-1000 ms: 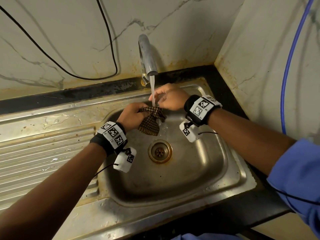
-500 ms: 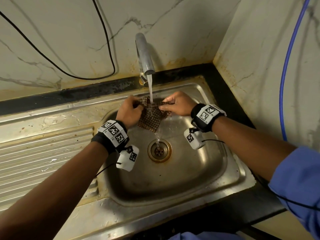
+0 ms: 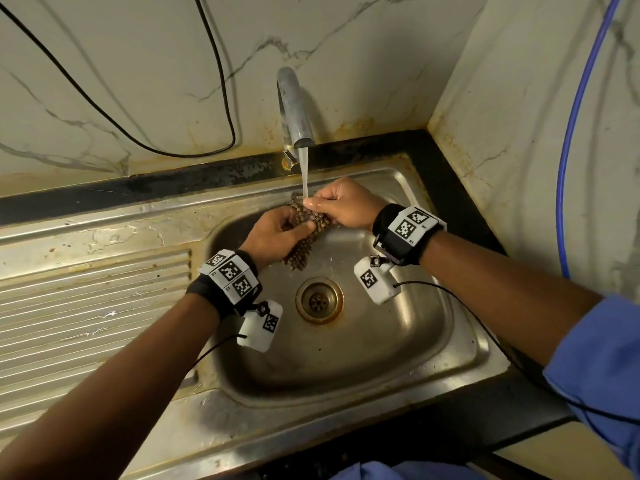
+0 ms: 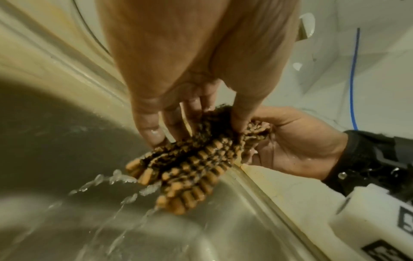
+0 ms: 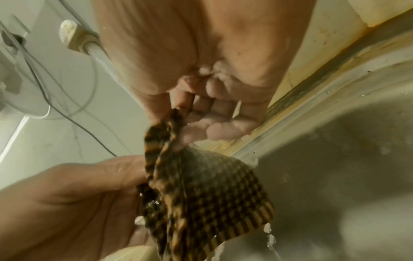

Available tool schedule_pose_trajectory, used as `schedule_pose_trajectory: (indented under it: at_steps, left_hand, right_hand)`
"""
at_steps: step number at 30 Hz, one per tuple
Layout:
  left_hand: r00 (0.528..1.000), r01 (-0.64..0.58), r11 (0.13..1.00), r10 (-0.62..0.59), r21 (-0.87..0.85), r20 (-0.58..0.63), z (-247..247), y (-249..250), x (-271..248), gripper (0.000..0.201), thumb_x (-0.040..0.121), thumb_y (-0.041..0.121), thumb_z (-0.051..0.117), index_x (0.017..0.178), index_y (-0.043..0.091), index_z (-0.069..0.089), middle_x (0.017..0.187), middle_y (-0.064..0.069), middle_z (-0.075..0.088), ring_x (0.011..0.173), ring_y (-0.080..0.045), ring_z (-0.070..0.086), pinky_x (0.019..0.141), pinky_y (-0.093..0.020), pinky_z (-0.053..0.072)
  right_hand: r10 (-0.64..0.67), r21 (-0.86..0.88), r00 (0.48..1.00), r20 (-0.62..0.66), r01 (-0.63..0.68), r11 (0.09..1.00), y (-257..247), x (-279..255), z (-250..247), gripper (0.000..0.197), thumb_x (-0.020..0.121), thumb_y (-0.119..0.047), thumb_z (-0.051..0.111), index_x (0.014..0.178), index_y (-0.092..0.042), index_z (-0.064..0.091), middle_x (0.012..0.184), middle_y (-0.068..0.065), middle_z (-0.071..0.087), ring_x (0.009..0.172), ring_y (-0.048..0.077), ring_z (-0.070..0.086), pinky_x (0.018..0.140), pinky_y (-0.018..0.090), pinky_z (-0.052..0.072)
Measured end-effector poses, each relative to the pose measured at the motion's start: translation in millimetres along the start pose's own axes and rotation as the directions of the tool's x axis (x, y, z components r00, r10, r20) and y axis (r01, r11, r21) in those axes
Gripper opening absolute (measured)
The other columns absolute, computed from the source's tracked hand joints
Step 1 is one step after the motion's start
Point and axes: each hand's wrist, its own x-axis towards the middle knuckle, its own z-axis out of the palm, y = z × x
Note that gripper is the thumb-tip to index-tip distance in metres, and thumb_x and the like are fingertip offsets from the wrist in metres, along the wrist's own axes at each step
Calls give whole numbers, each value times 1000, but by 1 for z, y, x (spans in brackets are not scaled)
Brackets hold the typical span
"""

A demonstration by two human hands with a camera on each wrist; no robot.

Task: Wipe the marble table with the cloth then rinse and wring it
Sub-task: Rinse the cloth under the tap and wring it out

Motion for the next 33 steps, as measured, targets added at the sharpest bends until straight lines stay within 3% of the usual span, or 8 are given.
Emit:
schedule_pose_trajectory:
  at_steps: [3,5,8,11,16,22,27,33]
  left_hand:
    - [999,-35,997,37,69,-29,-9,-5,1,20,96,22,55,107,10,65,101,-6,70,98,-20,66,88,-37,53]
    - [986,-8,964,52,266,-157,-13,-12,4,21,95,22,54,111,11,62,107,-8,66,102,-24,62,89,-37,51]
    - [927,-77,880,236,468,-291,-12,-20,-2,32,87,19,63,116,12,53,115,-7,53,104,-20,51,90,-33,44]
    - [937,-251,906,316,342,-149,-4,-14,-8,17,88,13,60,104,14,55,104,-2,61,94,-14,58,84,-32,52]
    - [965,-221,967,236,126,-119,-3,-9,-9,8,93,21,58,100,21,61,94,3,67,89,-14,64,84,-35,54]
    - [954,-258,938,284,232,-91,-11,10,-11,21,98,14,49,82,16,63,74,3,62,68,-7,55,64,-22,43]
    - [976,-182,965,200,186,-83,-25,15,-7,26,98,22,49,89,6,67,87,-16,69,84,-30,64,83,-49,53]
    - [971,-66,997,54,-46,-231,-48,18,-1,22,100,16,43,99,7,62,103,-15,65,100,-29,63,88,-44,55]
  right_hand:
    - [3,-23,990,-142,-7,1000,3,3,1,48,91,-37,63,74,8,66,71,26,62,62,31,55,60,31,45]
    - [33,7,975,-218,-32,999,2,5,-2,52,90,-39,65,73,10,64,69,27,60,58,25,51,59,28,42]
    - [93,152,988,-127,-73,986,-4,3,-6,41,87,-34,69,81,7,68,72,15,66,64,14,58,58,23,47]
    - [176,336,984,18,-172,926,-8,-1,-2,7,85,-19,72,82,-12,71,76,-1,67,70,5,61,64,21,50]
    - [174,449,982,77,-190,873,-10,1,4,4,87,-6,68,88,-9,70,82,6,66,72,7,62,71,21,51]
    - [83,222,992,-93,-61,973,-19,0,-6,31,82,-17,76,91,11,68,78,15,69,61,5,63,54,15,47]
    - [6,8,996,-88,-5,1000,-24,-5,-28,21,78,-19,79,88,0,74,81,7,73,69,8,68,64,15,53]
    - [13,-80,1000,-19,-14,997,-9,-20,-59,15,76,-11,79,89,-6,75,78,-7,73,71,0,67,68,12,52]
